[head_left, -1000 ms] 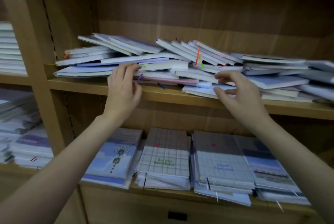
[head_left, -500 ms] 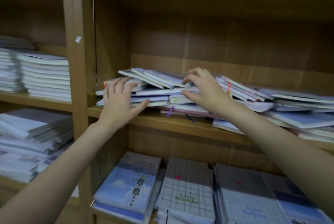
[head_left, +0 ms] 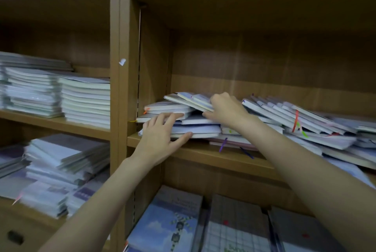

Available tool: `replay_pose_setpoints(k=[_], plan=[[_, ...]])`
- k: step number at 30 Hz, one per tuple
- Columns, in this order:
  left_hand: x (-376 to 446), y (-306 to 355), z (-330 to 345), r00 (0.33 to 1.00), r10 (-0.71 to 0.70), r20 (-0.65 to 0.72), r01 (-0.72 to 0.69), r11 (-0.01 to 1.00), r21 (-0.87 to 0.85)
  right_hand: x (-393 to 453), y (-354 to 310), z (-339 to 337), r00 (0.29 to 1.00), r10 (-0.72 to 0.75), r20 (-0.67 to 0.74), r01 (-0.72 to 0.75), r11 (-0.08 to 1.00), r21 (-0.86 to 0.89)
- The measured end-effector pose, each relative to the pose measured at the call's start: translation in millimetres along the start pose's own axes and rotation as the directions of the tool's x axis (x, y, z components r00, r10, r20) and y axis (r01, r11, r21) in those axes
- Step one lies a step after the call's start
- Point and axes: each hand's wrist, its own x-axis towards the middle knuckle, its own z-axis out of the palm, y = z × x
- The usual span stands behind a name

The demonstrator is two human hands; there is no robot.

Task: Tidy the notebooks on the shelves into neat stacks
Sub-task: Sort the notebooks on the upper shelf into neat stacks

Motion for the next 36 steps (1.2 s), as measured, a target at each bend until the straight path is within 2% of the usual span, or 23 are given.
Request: replay_pose_setpoints(k=[4,8,14,17,20,25,28,30,33,36], plan=[[0.8,-0.9,1.8,1.0,-0.012,-0.015,0.012,1.0,0.004,4.2,5.6,-5.8,0.998,-0.04,0.041,0.042,0.998,-0.04],[0.5,1.0,-1.9,0.999,-0.029,0.042,0.031,0.999,-0.04,7.4,1.0,-7.1,0.998,-0.026,0.058,0.03,0.998,-0.061],[0.8,0.4,-6.9,0.997,-0.04,0.073,0.047,0.994,-0.098,9.5,-5.5,0.4,0.992,-0.117,-0.046,0.097,0.945,-0.313],[2.0,-0.6,-9.2,0.995,-0.042,0.089,0.053,0.99,-0.128,11.3,-4.0,-5.4,0.988,-0.111,-0.111,0.075,0.954,-0.289],[4.0,-3.8,-12.2,0.991,-0.057,0.122,0.077,0.982,-0.172,10.3,4.3,-18.5,0.967,-0.094,-0.237,0.045,0.978,-0.204],[8.4,-5.1,-18.9,0.977,-0.11,0.181,0.149,0.964,-0.221,-1.9,16.2,-45.2,0.875,-0.045,-0.481,0.065,0.998,0.026],[12.8,-1.4,-27.5,0.957,-0.175,0.233,0.239,0.929,-0.283,-10.7,20.4,-68.8,0.79,-0.033,-0.612,0.146,0.98,0.136],[13.8,4.5,-27.4,0.962,-0.197,0.187,0.241,0.937,-0.251,-19.9,25.5,-84.0,0.723,-0.08,-0.686,0.22,0.968,0.119],[13.1,19.3,-23.2,0.977,-0.197,0.079,0.209,0.956,-0.205,-38.3,41.2,-100.9,0.644,-0.177,-0.744,0.255,0.967,-0.009],[16.2,37.9,-18.4,0.987,-0.157,0.02,0.157,0.963,-0.219,-56.0,70.5,-108.9,0.648,-0.192,-0.737,0.217,0.974,-0.062]])
